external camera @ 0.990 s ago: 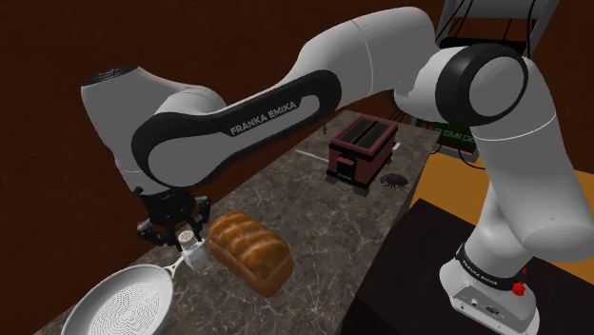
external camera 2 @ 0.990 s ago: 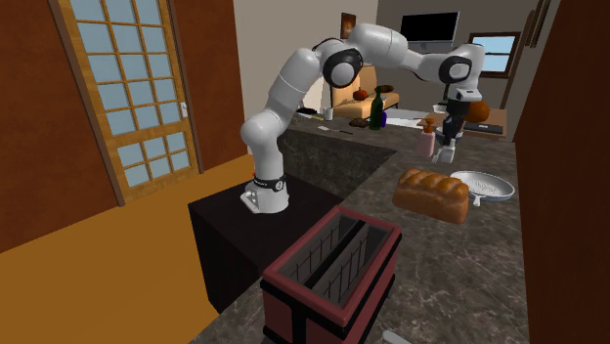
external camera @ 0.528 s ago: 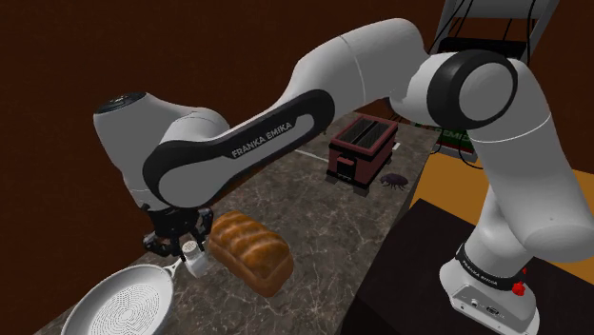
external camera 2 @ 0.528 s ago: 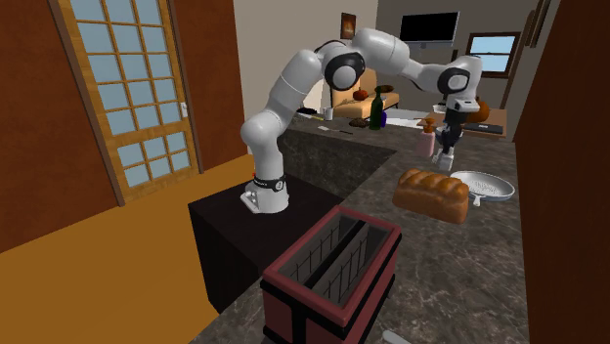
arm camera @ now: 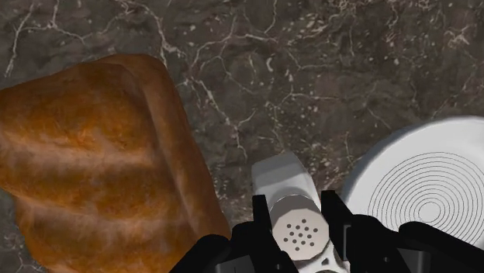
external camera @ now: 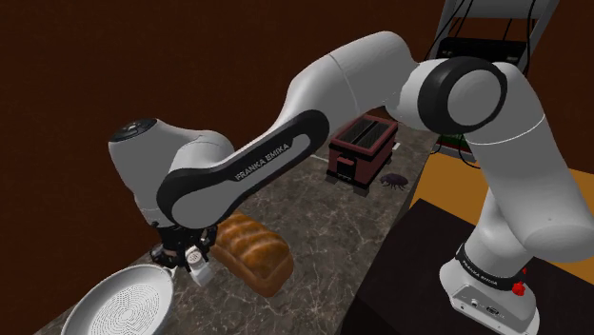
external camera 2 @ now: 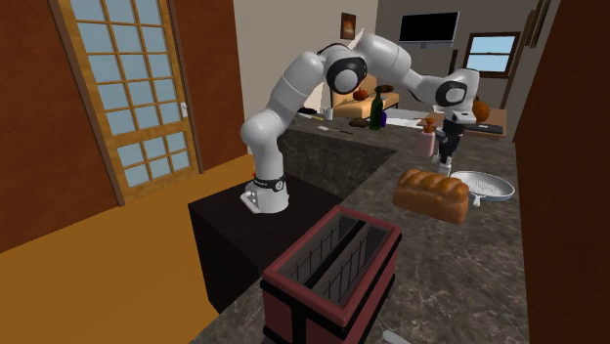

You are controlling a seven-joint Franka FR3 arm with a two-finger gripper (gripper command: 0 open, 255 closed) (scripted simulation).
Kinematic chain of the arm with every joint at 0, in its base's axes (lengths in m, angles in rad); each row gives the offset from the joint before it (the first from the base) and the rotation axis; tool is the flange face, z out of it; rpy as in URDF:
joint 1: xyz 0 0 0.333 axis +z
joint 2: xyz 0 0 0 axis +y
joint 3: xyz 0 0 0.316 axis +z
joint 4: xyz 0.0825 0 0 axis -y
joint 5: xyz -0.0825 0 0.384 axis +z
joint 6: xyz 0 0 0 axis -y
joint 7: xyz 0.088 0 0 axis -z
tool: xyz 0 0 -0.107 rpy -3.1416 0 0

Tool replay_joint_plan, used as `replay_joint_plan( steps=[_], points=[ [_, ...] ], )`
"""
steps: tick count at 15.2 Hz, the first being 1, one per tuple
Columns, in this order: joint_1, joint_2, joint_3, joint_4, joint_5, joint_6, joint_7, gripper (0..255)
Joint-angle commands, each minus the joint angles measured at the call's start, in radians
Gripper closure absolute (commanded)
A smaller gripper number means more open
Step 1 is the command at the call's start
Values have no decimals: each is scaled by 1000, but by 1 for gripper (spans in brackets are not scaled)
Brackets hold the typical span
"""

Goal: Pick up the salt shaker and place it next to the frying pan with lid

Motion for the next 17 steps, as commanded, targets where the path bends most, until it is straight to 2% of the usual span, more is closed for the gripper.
replay_joint_plan(
  steps=[1, 12, 17],
  points=[
    [-1, 8, -3, -17, -5, 24, 3, 255],
    [9, 78, -29, -58, -38, 131, 21, 255],
    [9, 78, -29, -58, -38, 131, 21, 255]
  ],
)
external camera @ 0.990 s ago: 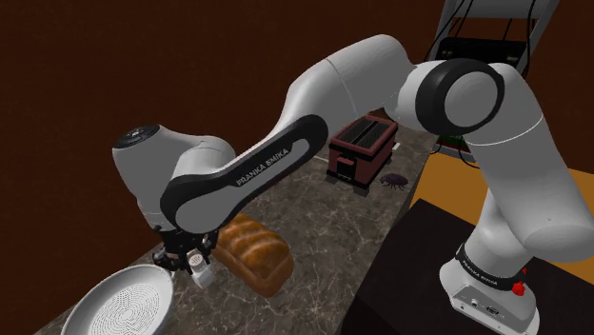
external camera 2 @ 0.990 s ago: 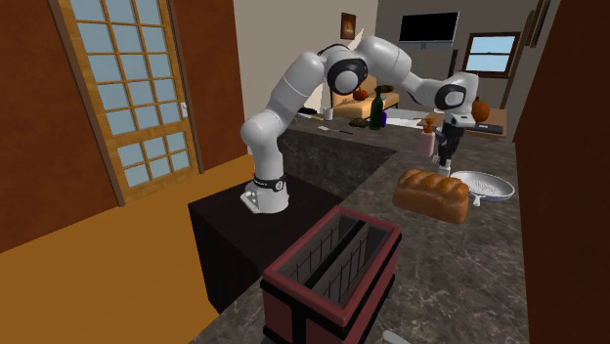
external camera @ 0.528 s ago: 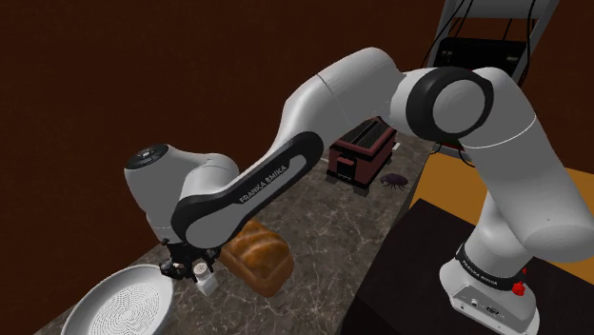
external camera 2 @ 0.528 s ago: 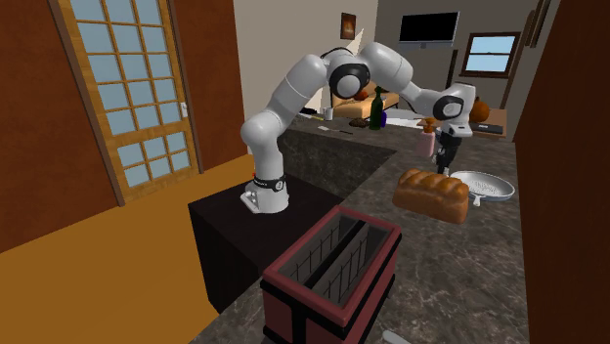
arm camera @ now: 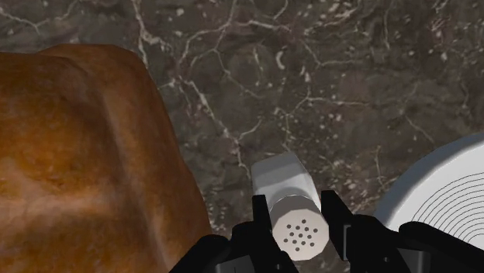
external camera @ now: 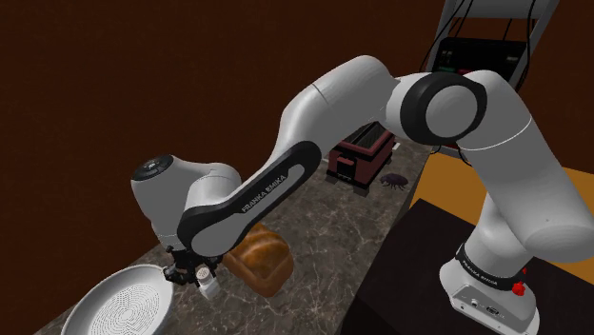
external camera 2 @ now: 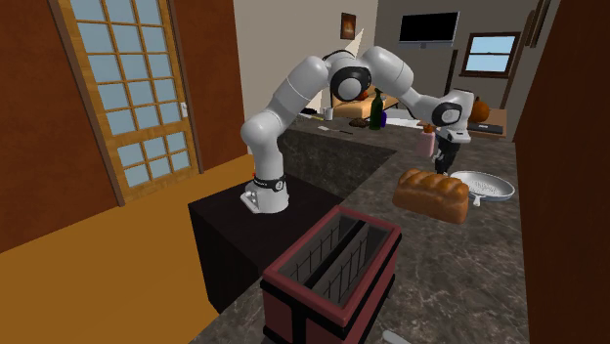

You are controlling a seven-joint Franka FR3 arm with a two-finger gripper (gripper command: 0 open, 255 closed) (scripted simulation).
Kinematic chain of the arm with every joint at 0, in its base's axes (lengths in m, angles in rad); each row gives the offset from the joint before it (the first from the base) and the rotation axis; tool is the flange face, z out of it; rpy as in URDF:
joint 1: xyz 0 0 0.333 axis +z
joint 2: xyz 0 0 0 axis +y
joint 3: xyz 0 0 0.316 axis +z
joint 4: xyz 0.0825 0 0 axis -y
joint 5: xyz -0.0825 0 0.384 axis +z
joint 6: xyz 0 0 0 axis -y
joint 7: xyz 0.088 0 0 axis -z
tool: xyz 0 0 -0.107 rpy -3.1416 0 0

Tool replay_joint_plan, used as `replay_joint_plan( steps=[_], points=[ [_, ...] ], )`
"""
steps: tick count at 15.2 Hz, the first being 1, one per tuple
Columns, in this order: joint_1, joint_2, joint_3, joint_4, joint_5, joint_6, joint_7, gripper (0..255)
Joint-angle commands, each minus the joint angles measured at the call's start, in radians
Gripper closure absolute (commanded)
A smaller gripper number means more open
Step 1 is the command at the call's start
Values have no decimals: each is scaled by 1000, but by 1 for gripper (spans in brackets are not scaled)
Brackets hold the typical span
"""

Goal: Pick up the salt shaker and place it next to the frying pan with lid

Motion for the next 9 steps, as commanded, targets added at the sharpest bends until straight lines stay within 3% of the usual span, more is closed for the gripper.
replay_joint_plan(
  steps=[1, 3, 4, 9],
  points=[
    [0, 0, 0, 0, 0, 0, 0, 255],
    [0, 0, 0, 0, 0, 0, 0, 255],
    [0, 0, 0, 1, 0, 0, 0, 0],
    [0, 0, 0, 0, 0, 0, 0, 0]
  ],
)
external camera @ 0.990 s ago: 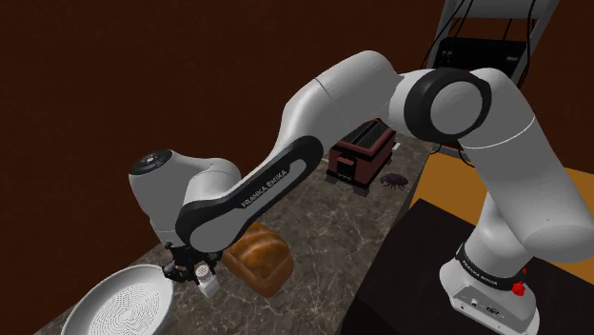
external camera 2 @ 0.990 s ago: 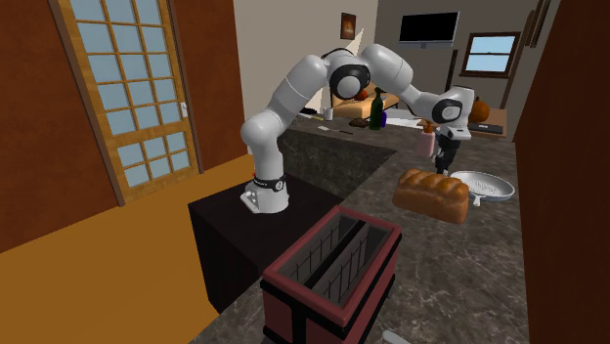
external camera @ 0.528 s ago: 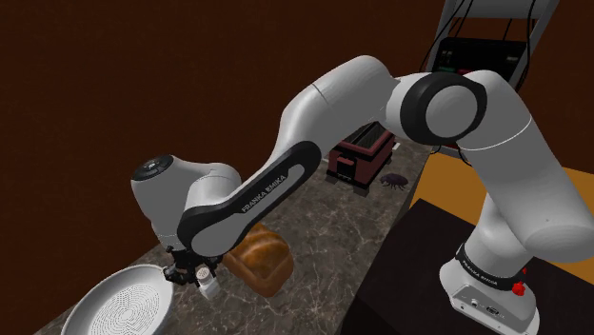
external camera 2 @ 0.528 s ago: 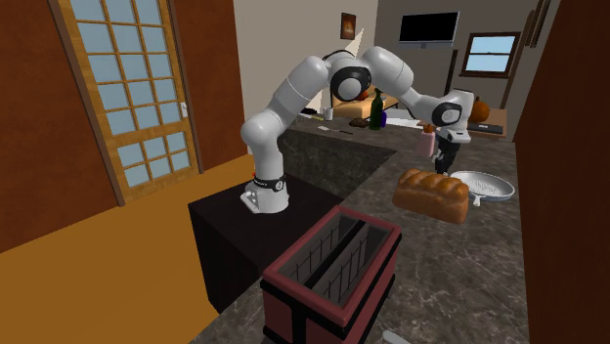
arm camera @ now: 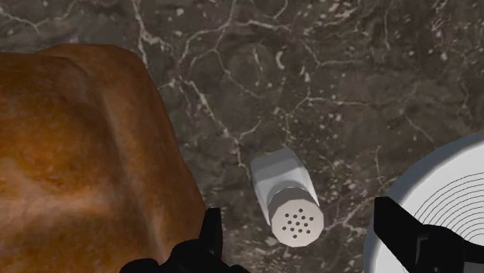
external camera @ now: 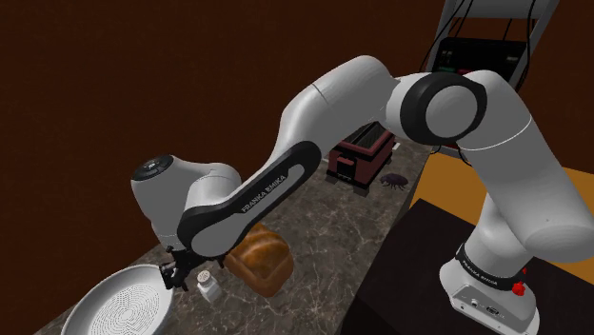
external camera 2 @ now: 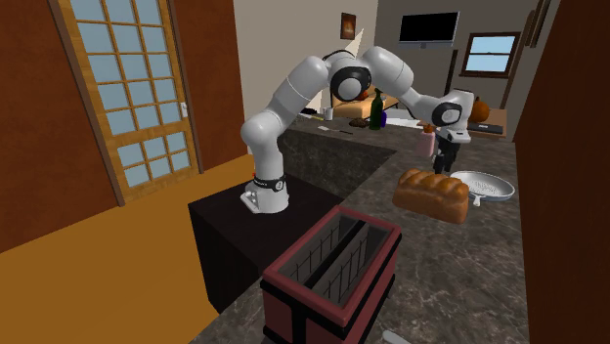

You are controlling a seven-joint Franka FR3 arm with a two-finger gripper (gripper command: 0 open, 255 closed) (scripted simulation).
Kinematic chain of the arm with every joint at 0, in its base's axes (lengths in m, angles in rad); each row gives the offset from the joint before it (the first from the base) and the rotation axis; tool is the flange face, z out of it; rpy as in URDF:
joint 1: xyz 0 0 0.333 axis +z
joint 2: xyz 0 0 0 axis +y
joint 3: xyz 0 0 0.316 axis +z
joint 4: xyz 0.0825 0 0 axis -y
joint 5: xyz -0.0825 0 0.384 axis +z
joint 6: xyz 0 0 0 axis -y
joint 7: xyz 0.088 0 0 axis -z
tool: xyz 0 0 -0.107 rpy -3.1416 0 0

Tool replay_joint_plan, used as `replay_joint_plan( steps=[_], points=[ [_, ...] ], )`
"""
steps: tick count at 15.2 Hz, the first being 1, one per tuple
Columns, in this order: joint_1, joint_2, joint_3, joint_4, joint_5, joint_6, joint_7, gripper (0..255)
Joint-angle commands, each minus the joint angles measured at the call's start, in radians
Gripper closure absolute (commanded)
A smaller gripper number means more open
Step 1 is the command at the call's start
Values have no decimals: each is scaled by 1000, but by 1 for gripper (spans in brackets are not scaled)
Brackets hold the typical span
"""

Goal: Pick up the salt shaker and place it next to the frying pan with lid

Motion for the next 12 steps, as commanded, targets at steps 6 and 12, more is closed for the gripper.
replay_joint_plan(
  steps=[6, 12],
  points=[
    [-11, -61, 22, 31, 28, -88, -16, 0],
    [-11, -61, 22, 31, 28, -88, -16, 0]
  ],
)
